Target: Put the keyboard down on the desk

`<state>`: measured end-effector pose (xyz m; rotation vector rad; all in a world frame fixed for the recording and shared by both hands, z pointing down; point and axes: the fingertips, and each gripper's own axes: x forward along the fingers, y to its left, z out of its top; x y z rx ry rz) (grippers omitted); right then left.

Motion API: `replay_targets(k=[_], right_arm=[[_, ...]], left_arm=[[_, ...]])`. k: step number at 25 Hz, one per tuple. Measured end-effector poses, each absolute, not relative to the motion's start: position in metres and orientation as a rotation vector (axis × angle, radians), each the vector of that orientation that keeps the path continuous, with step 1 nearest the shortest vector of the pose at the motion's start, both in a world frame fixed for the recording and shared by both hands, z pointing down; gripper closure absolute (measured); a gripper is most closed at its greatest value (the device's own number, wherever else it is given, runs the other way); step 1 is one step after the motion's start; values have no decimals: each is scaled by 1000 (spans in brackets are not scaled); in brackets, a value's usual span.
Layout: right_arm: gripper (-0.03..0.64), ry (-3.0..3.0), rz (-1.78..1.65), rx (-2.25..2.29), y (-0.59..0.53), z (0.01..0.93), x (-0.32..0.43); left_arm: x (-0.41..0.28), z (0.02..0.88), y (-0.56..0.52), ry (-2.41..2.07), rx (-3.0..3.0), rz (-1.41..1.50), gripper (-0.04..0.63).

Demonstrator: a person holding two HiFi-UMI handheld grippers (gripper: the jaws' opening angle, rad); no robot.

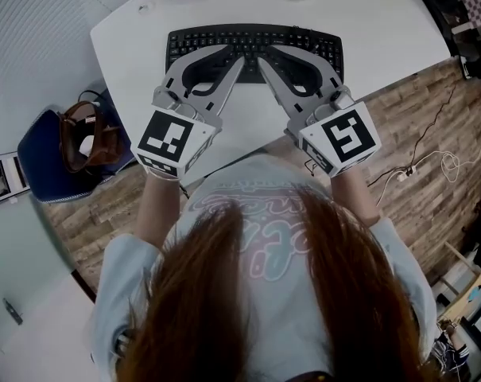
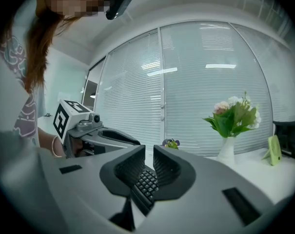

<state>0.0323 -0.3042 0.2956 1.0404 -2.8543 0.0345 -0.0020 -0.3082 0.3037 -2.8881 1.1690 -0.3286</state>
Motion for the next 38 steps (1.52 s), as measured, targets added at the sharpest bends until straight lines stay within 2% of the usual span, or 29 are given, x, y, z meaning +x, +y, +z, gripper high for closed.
replay_targets(k=[7, 12, 38], right_arm=[[611, -2878, 29, 1066, -301, 289, 34], [612, -2863, -53, 1091, -299, 284, 35], [614, -2877, -10, 1152, -292, 277, 46]], left_arm=[[2, 292, -307, 1185, -2877, -277, 569], [3, 286, -306, 1208, -2860, -224, 580], [8, 279, -291, 1212, -2871, -172, 580]])
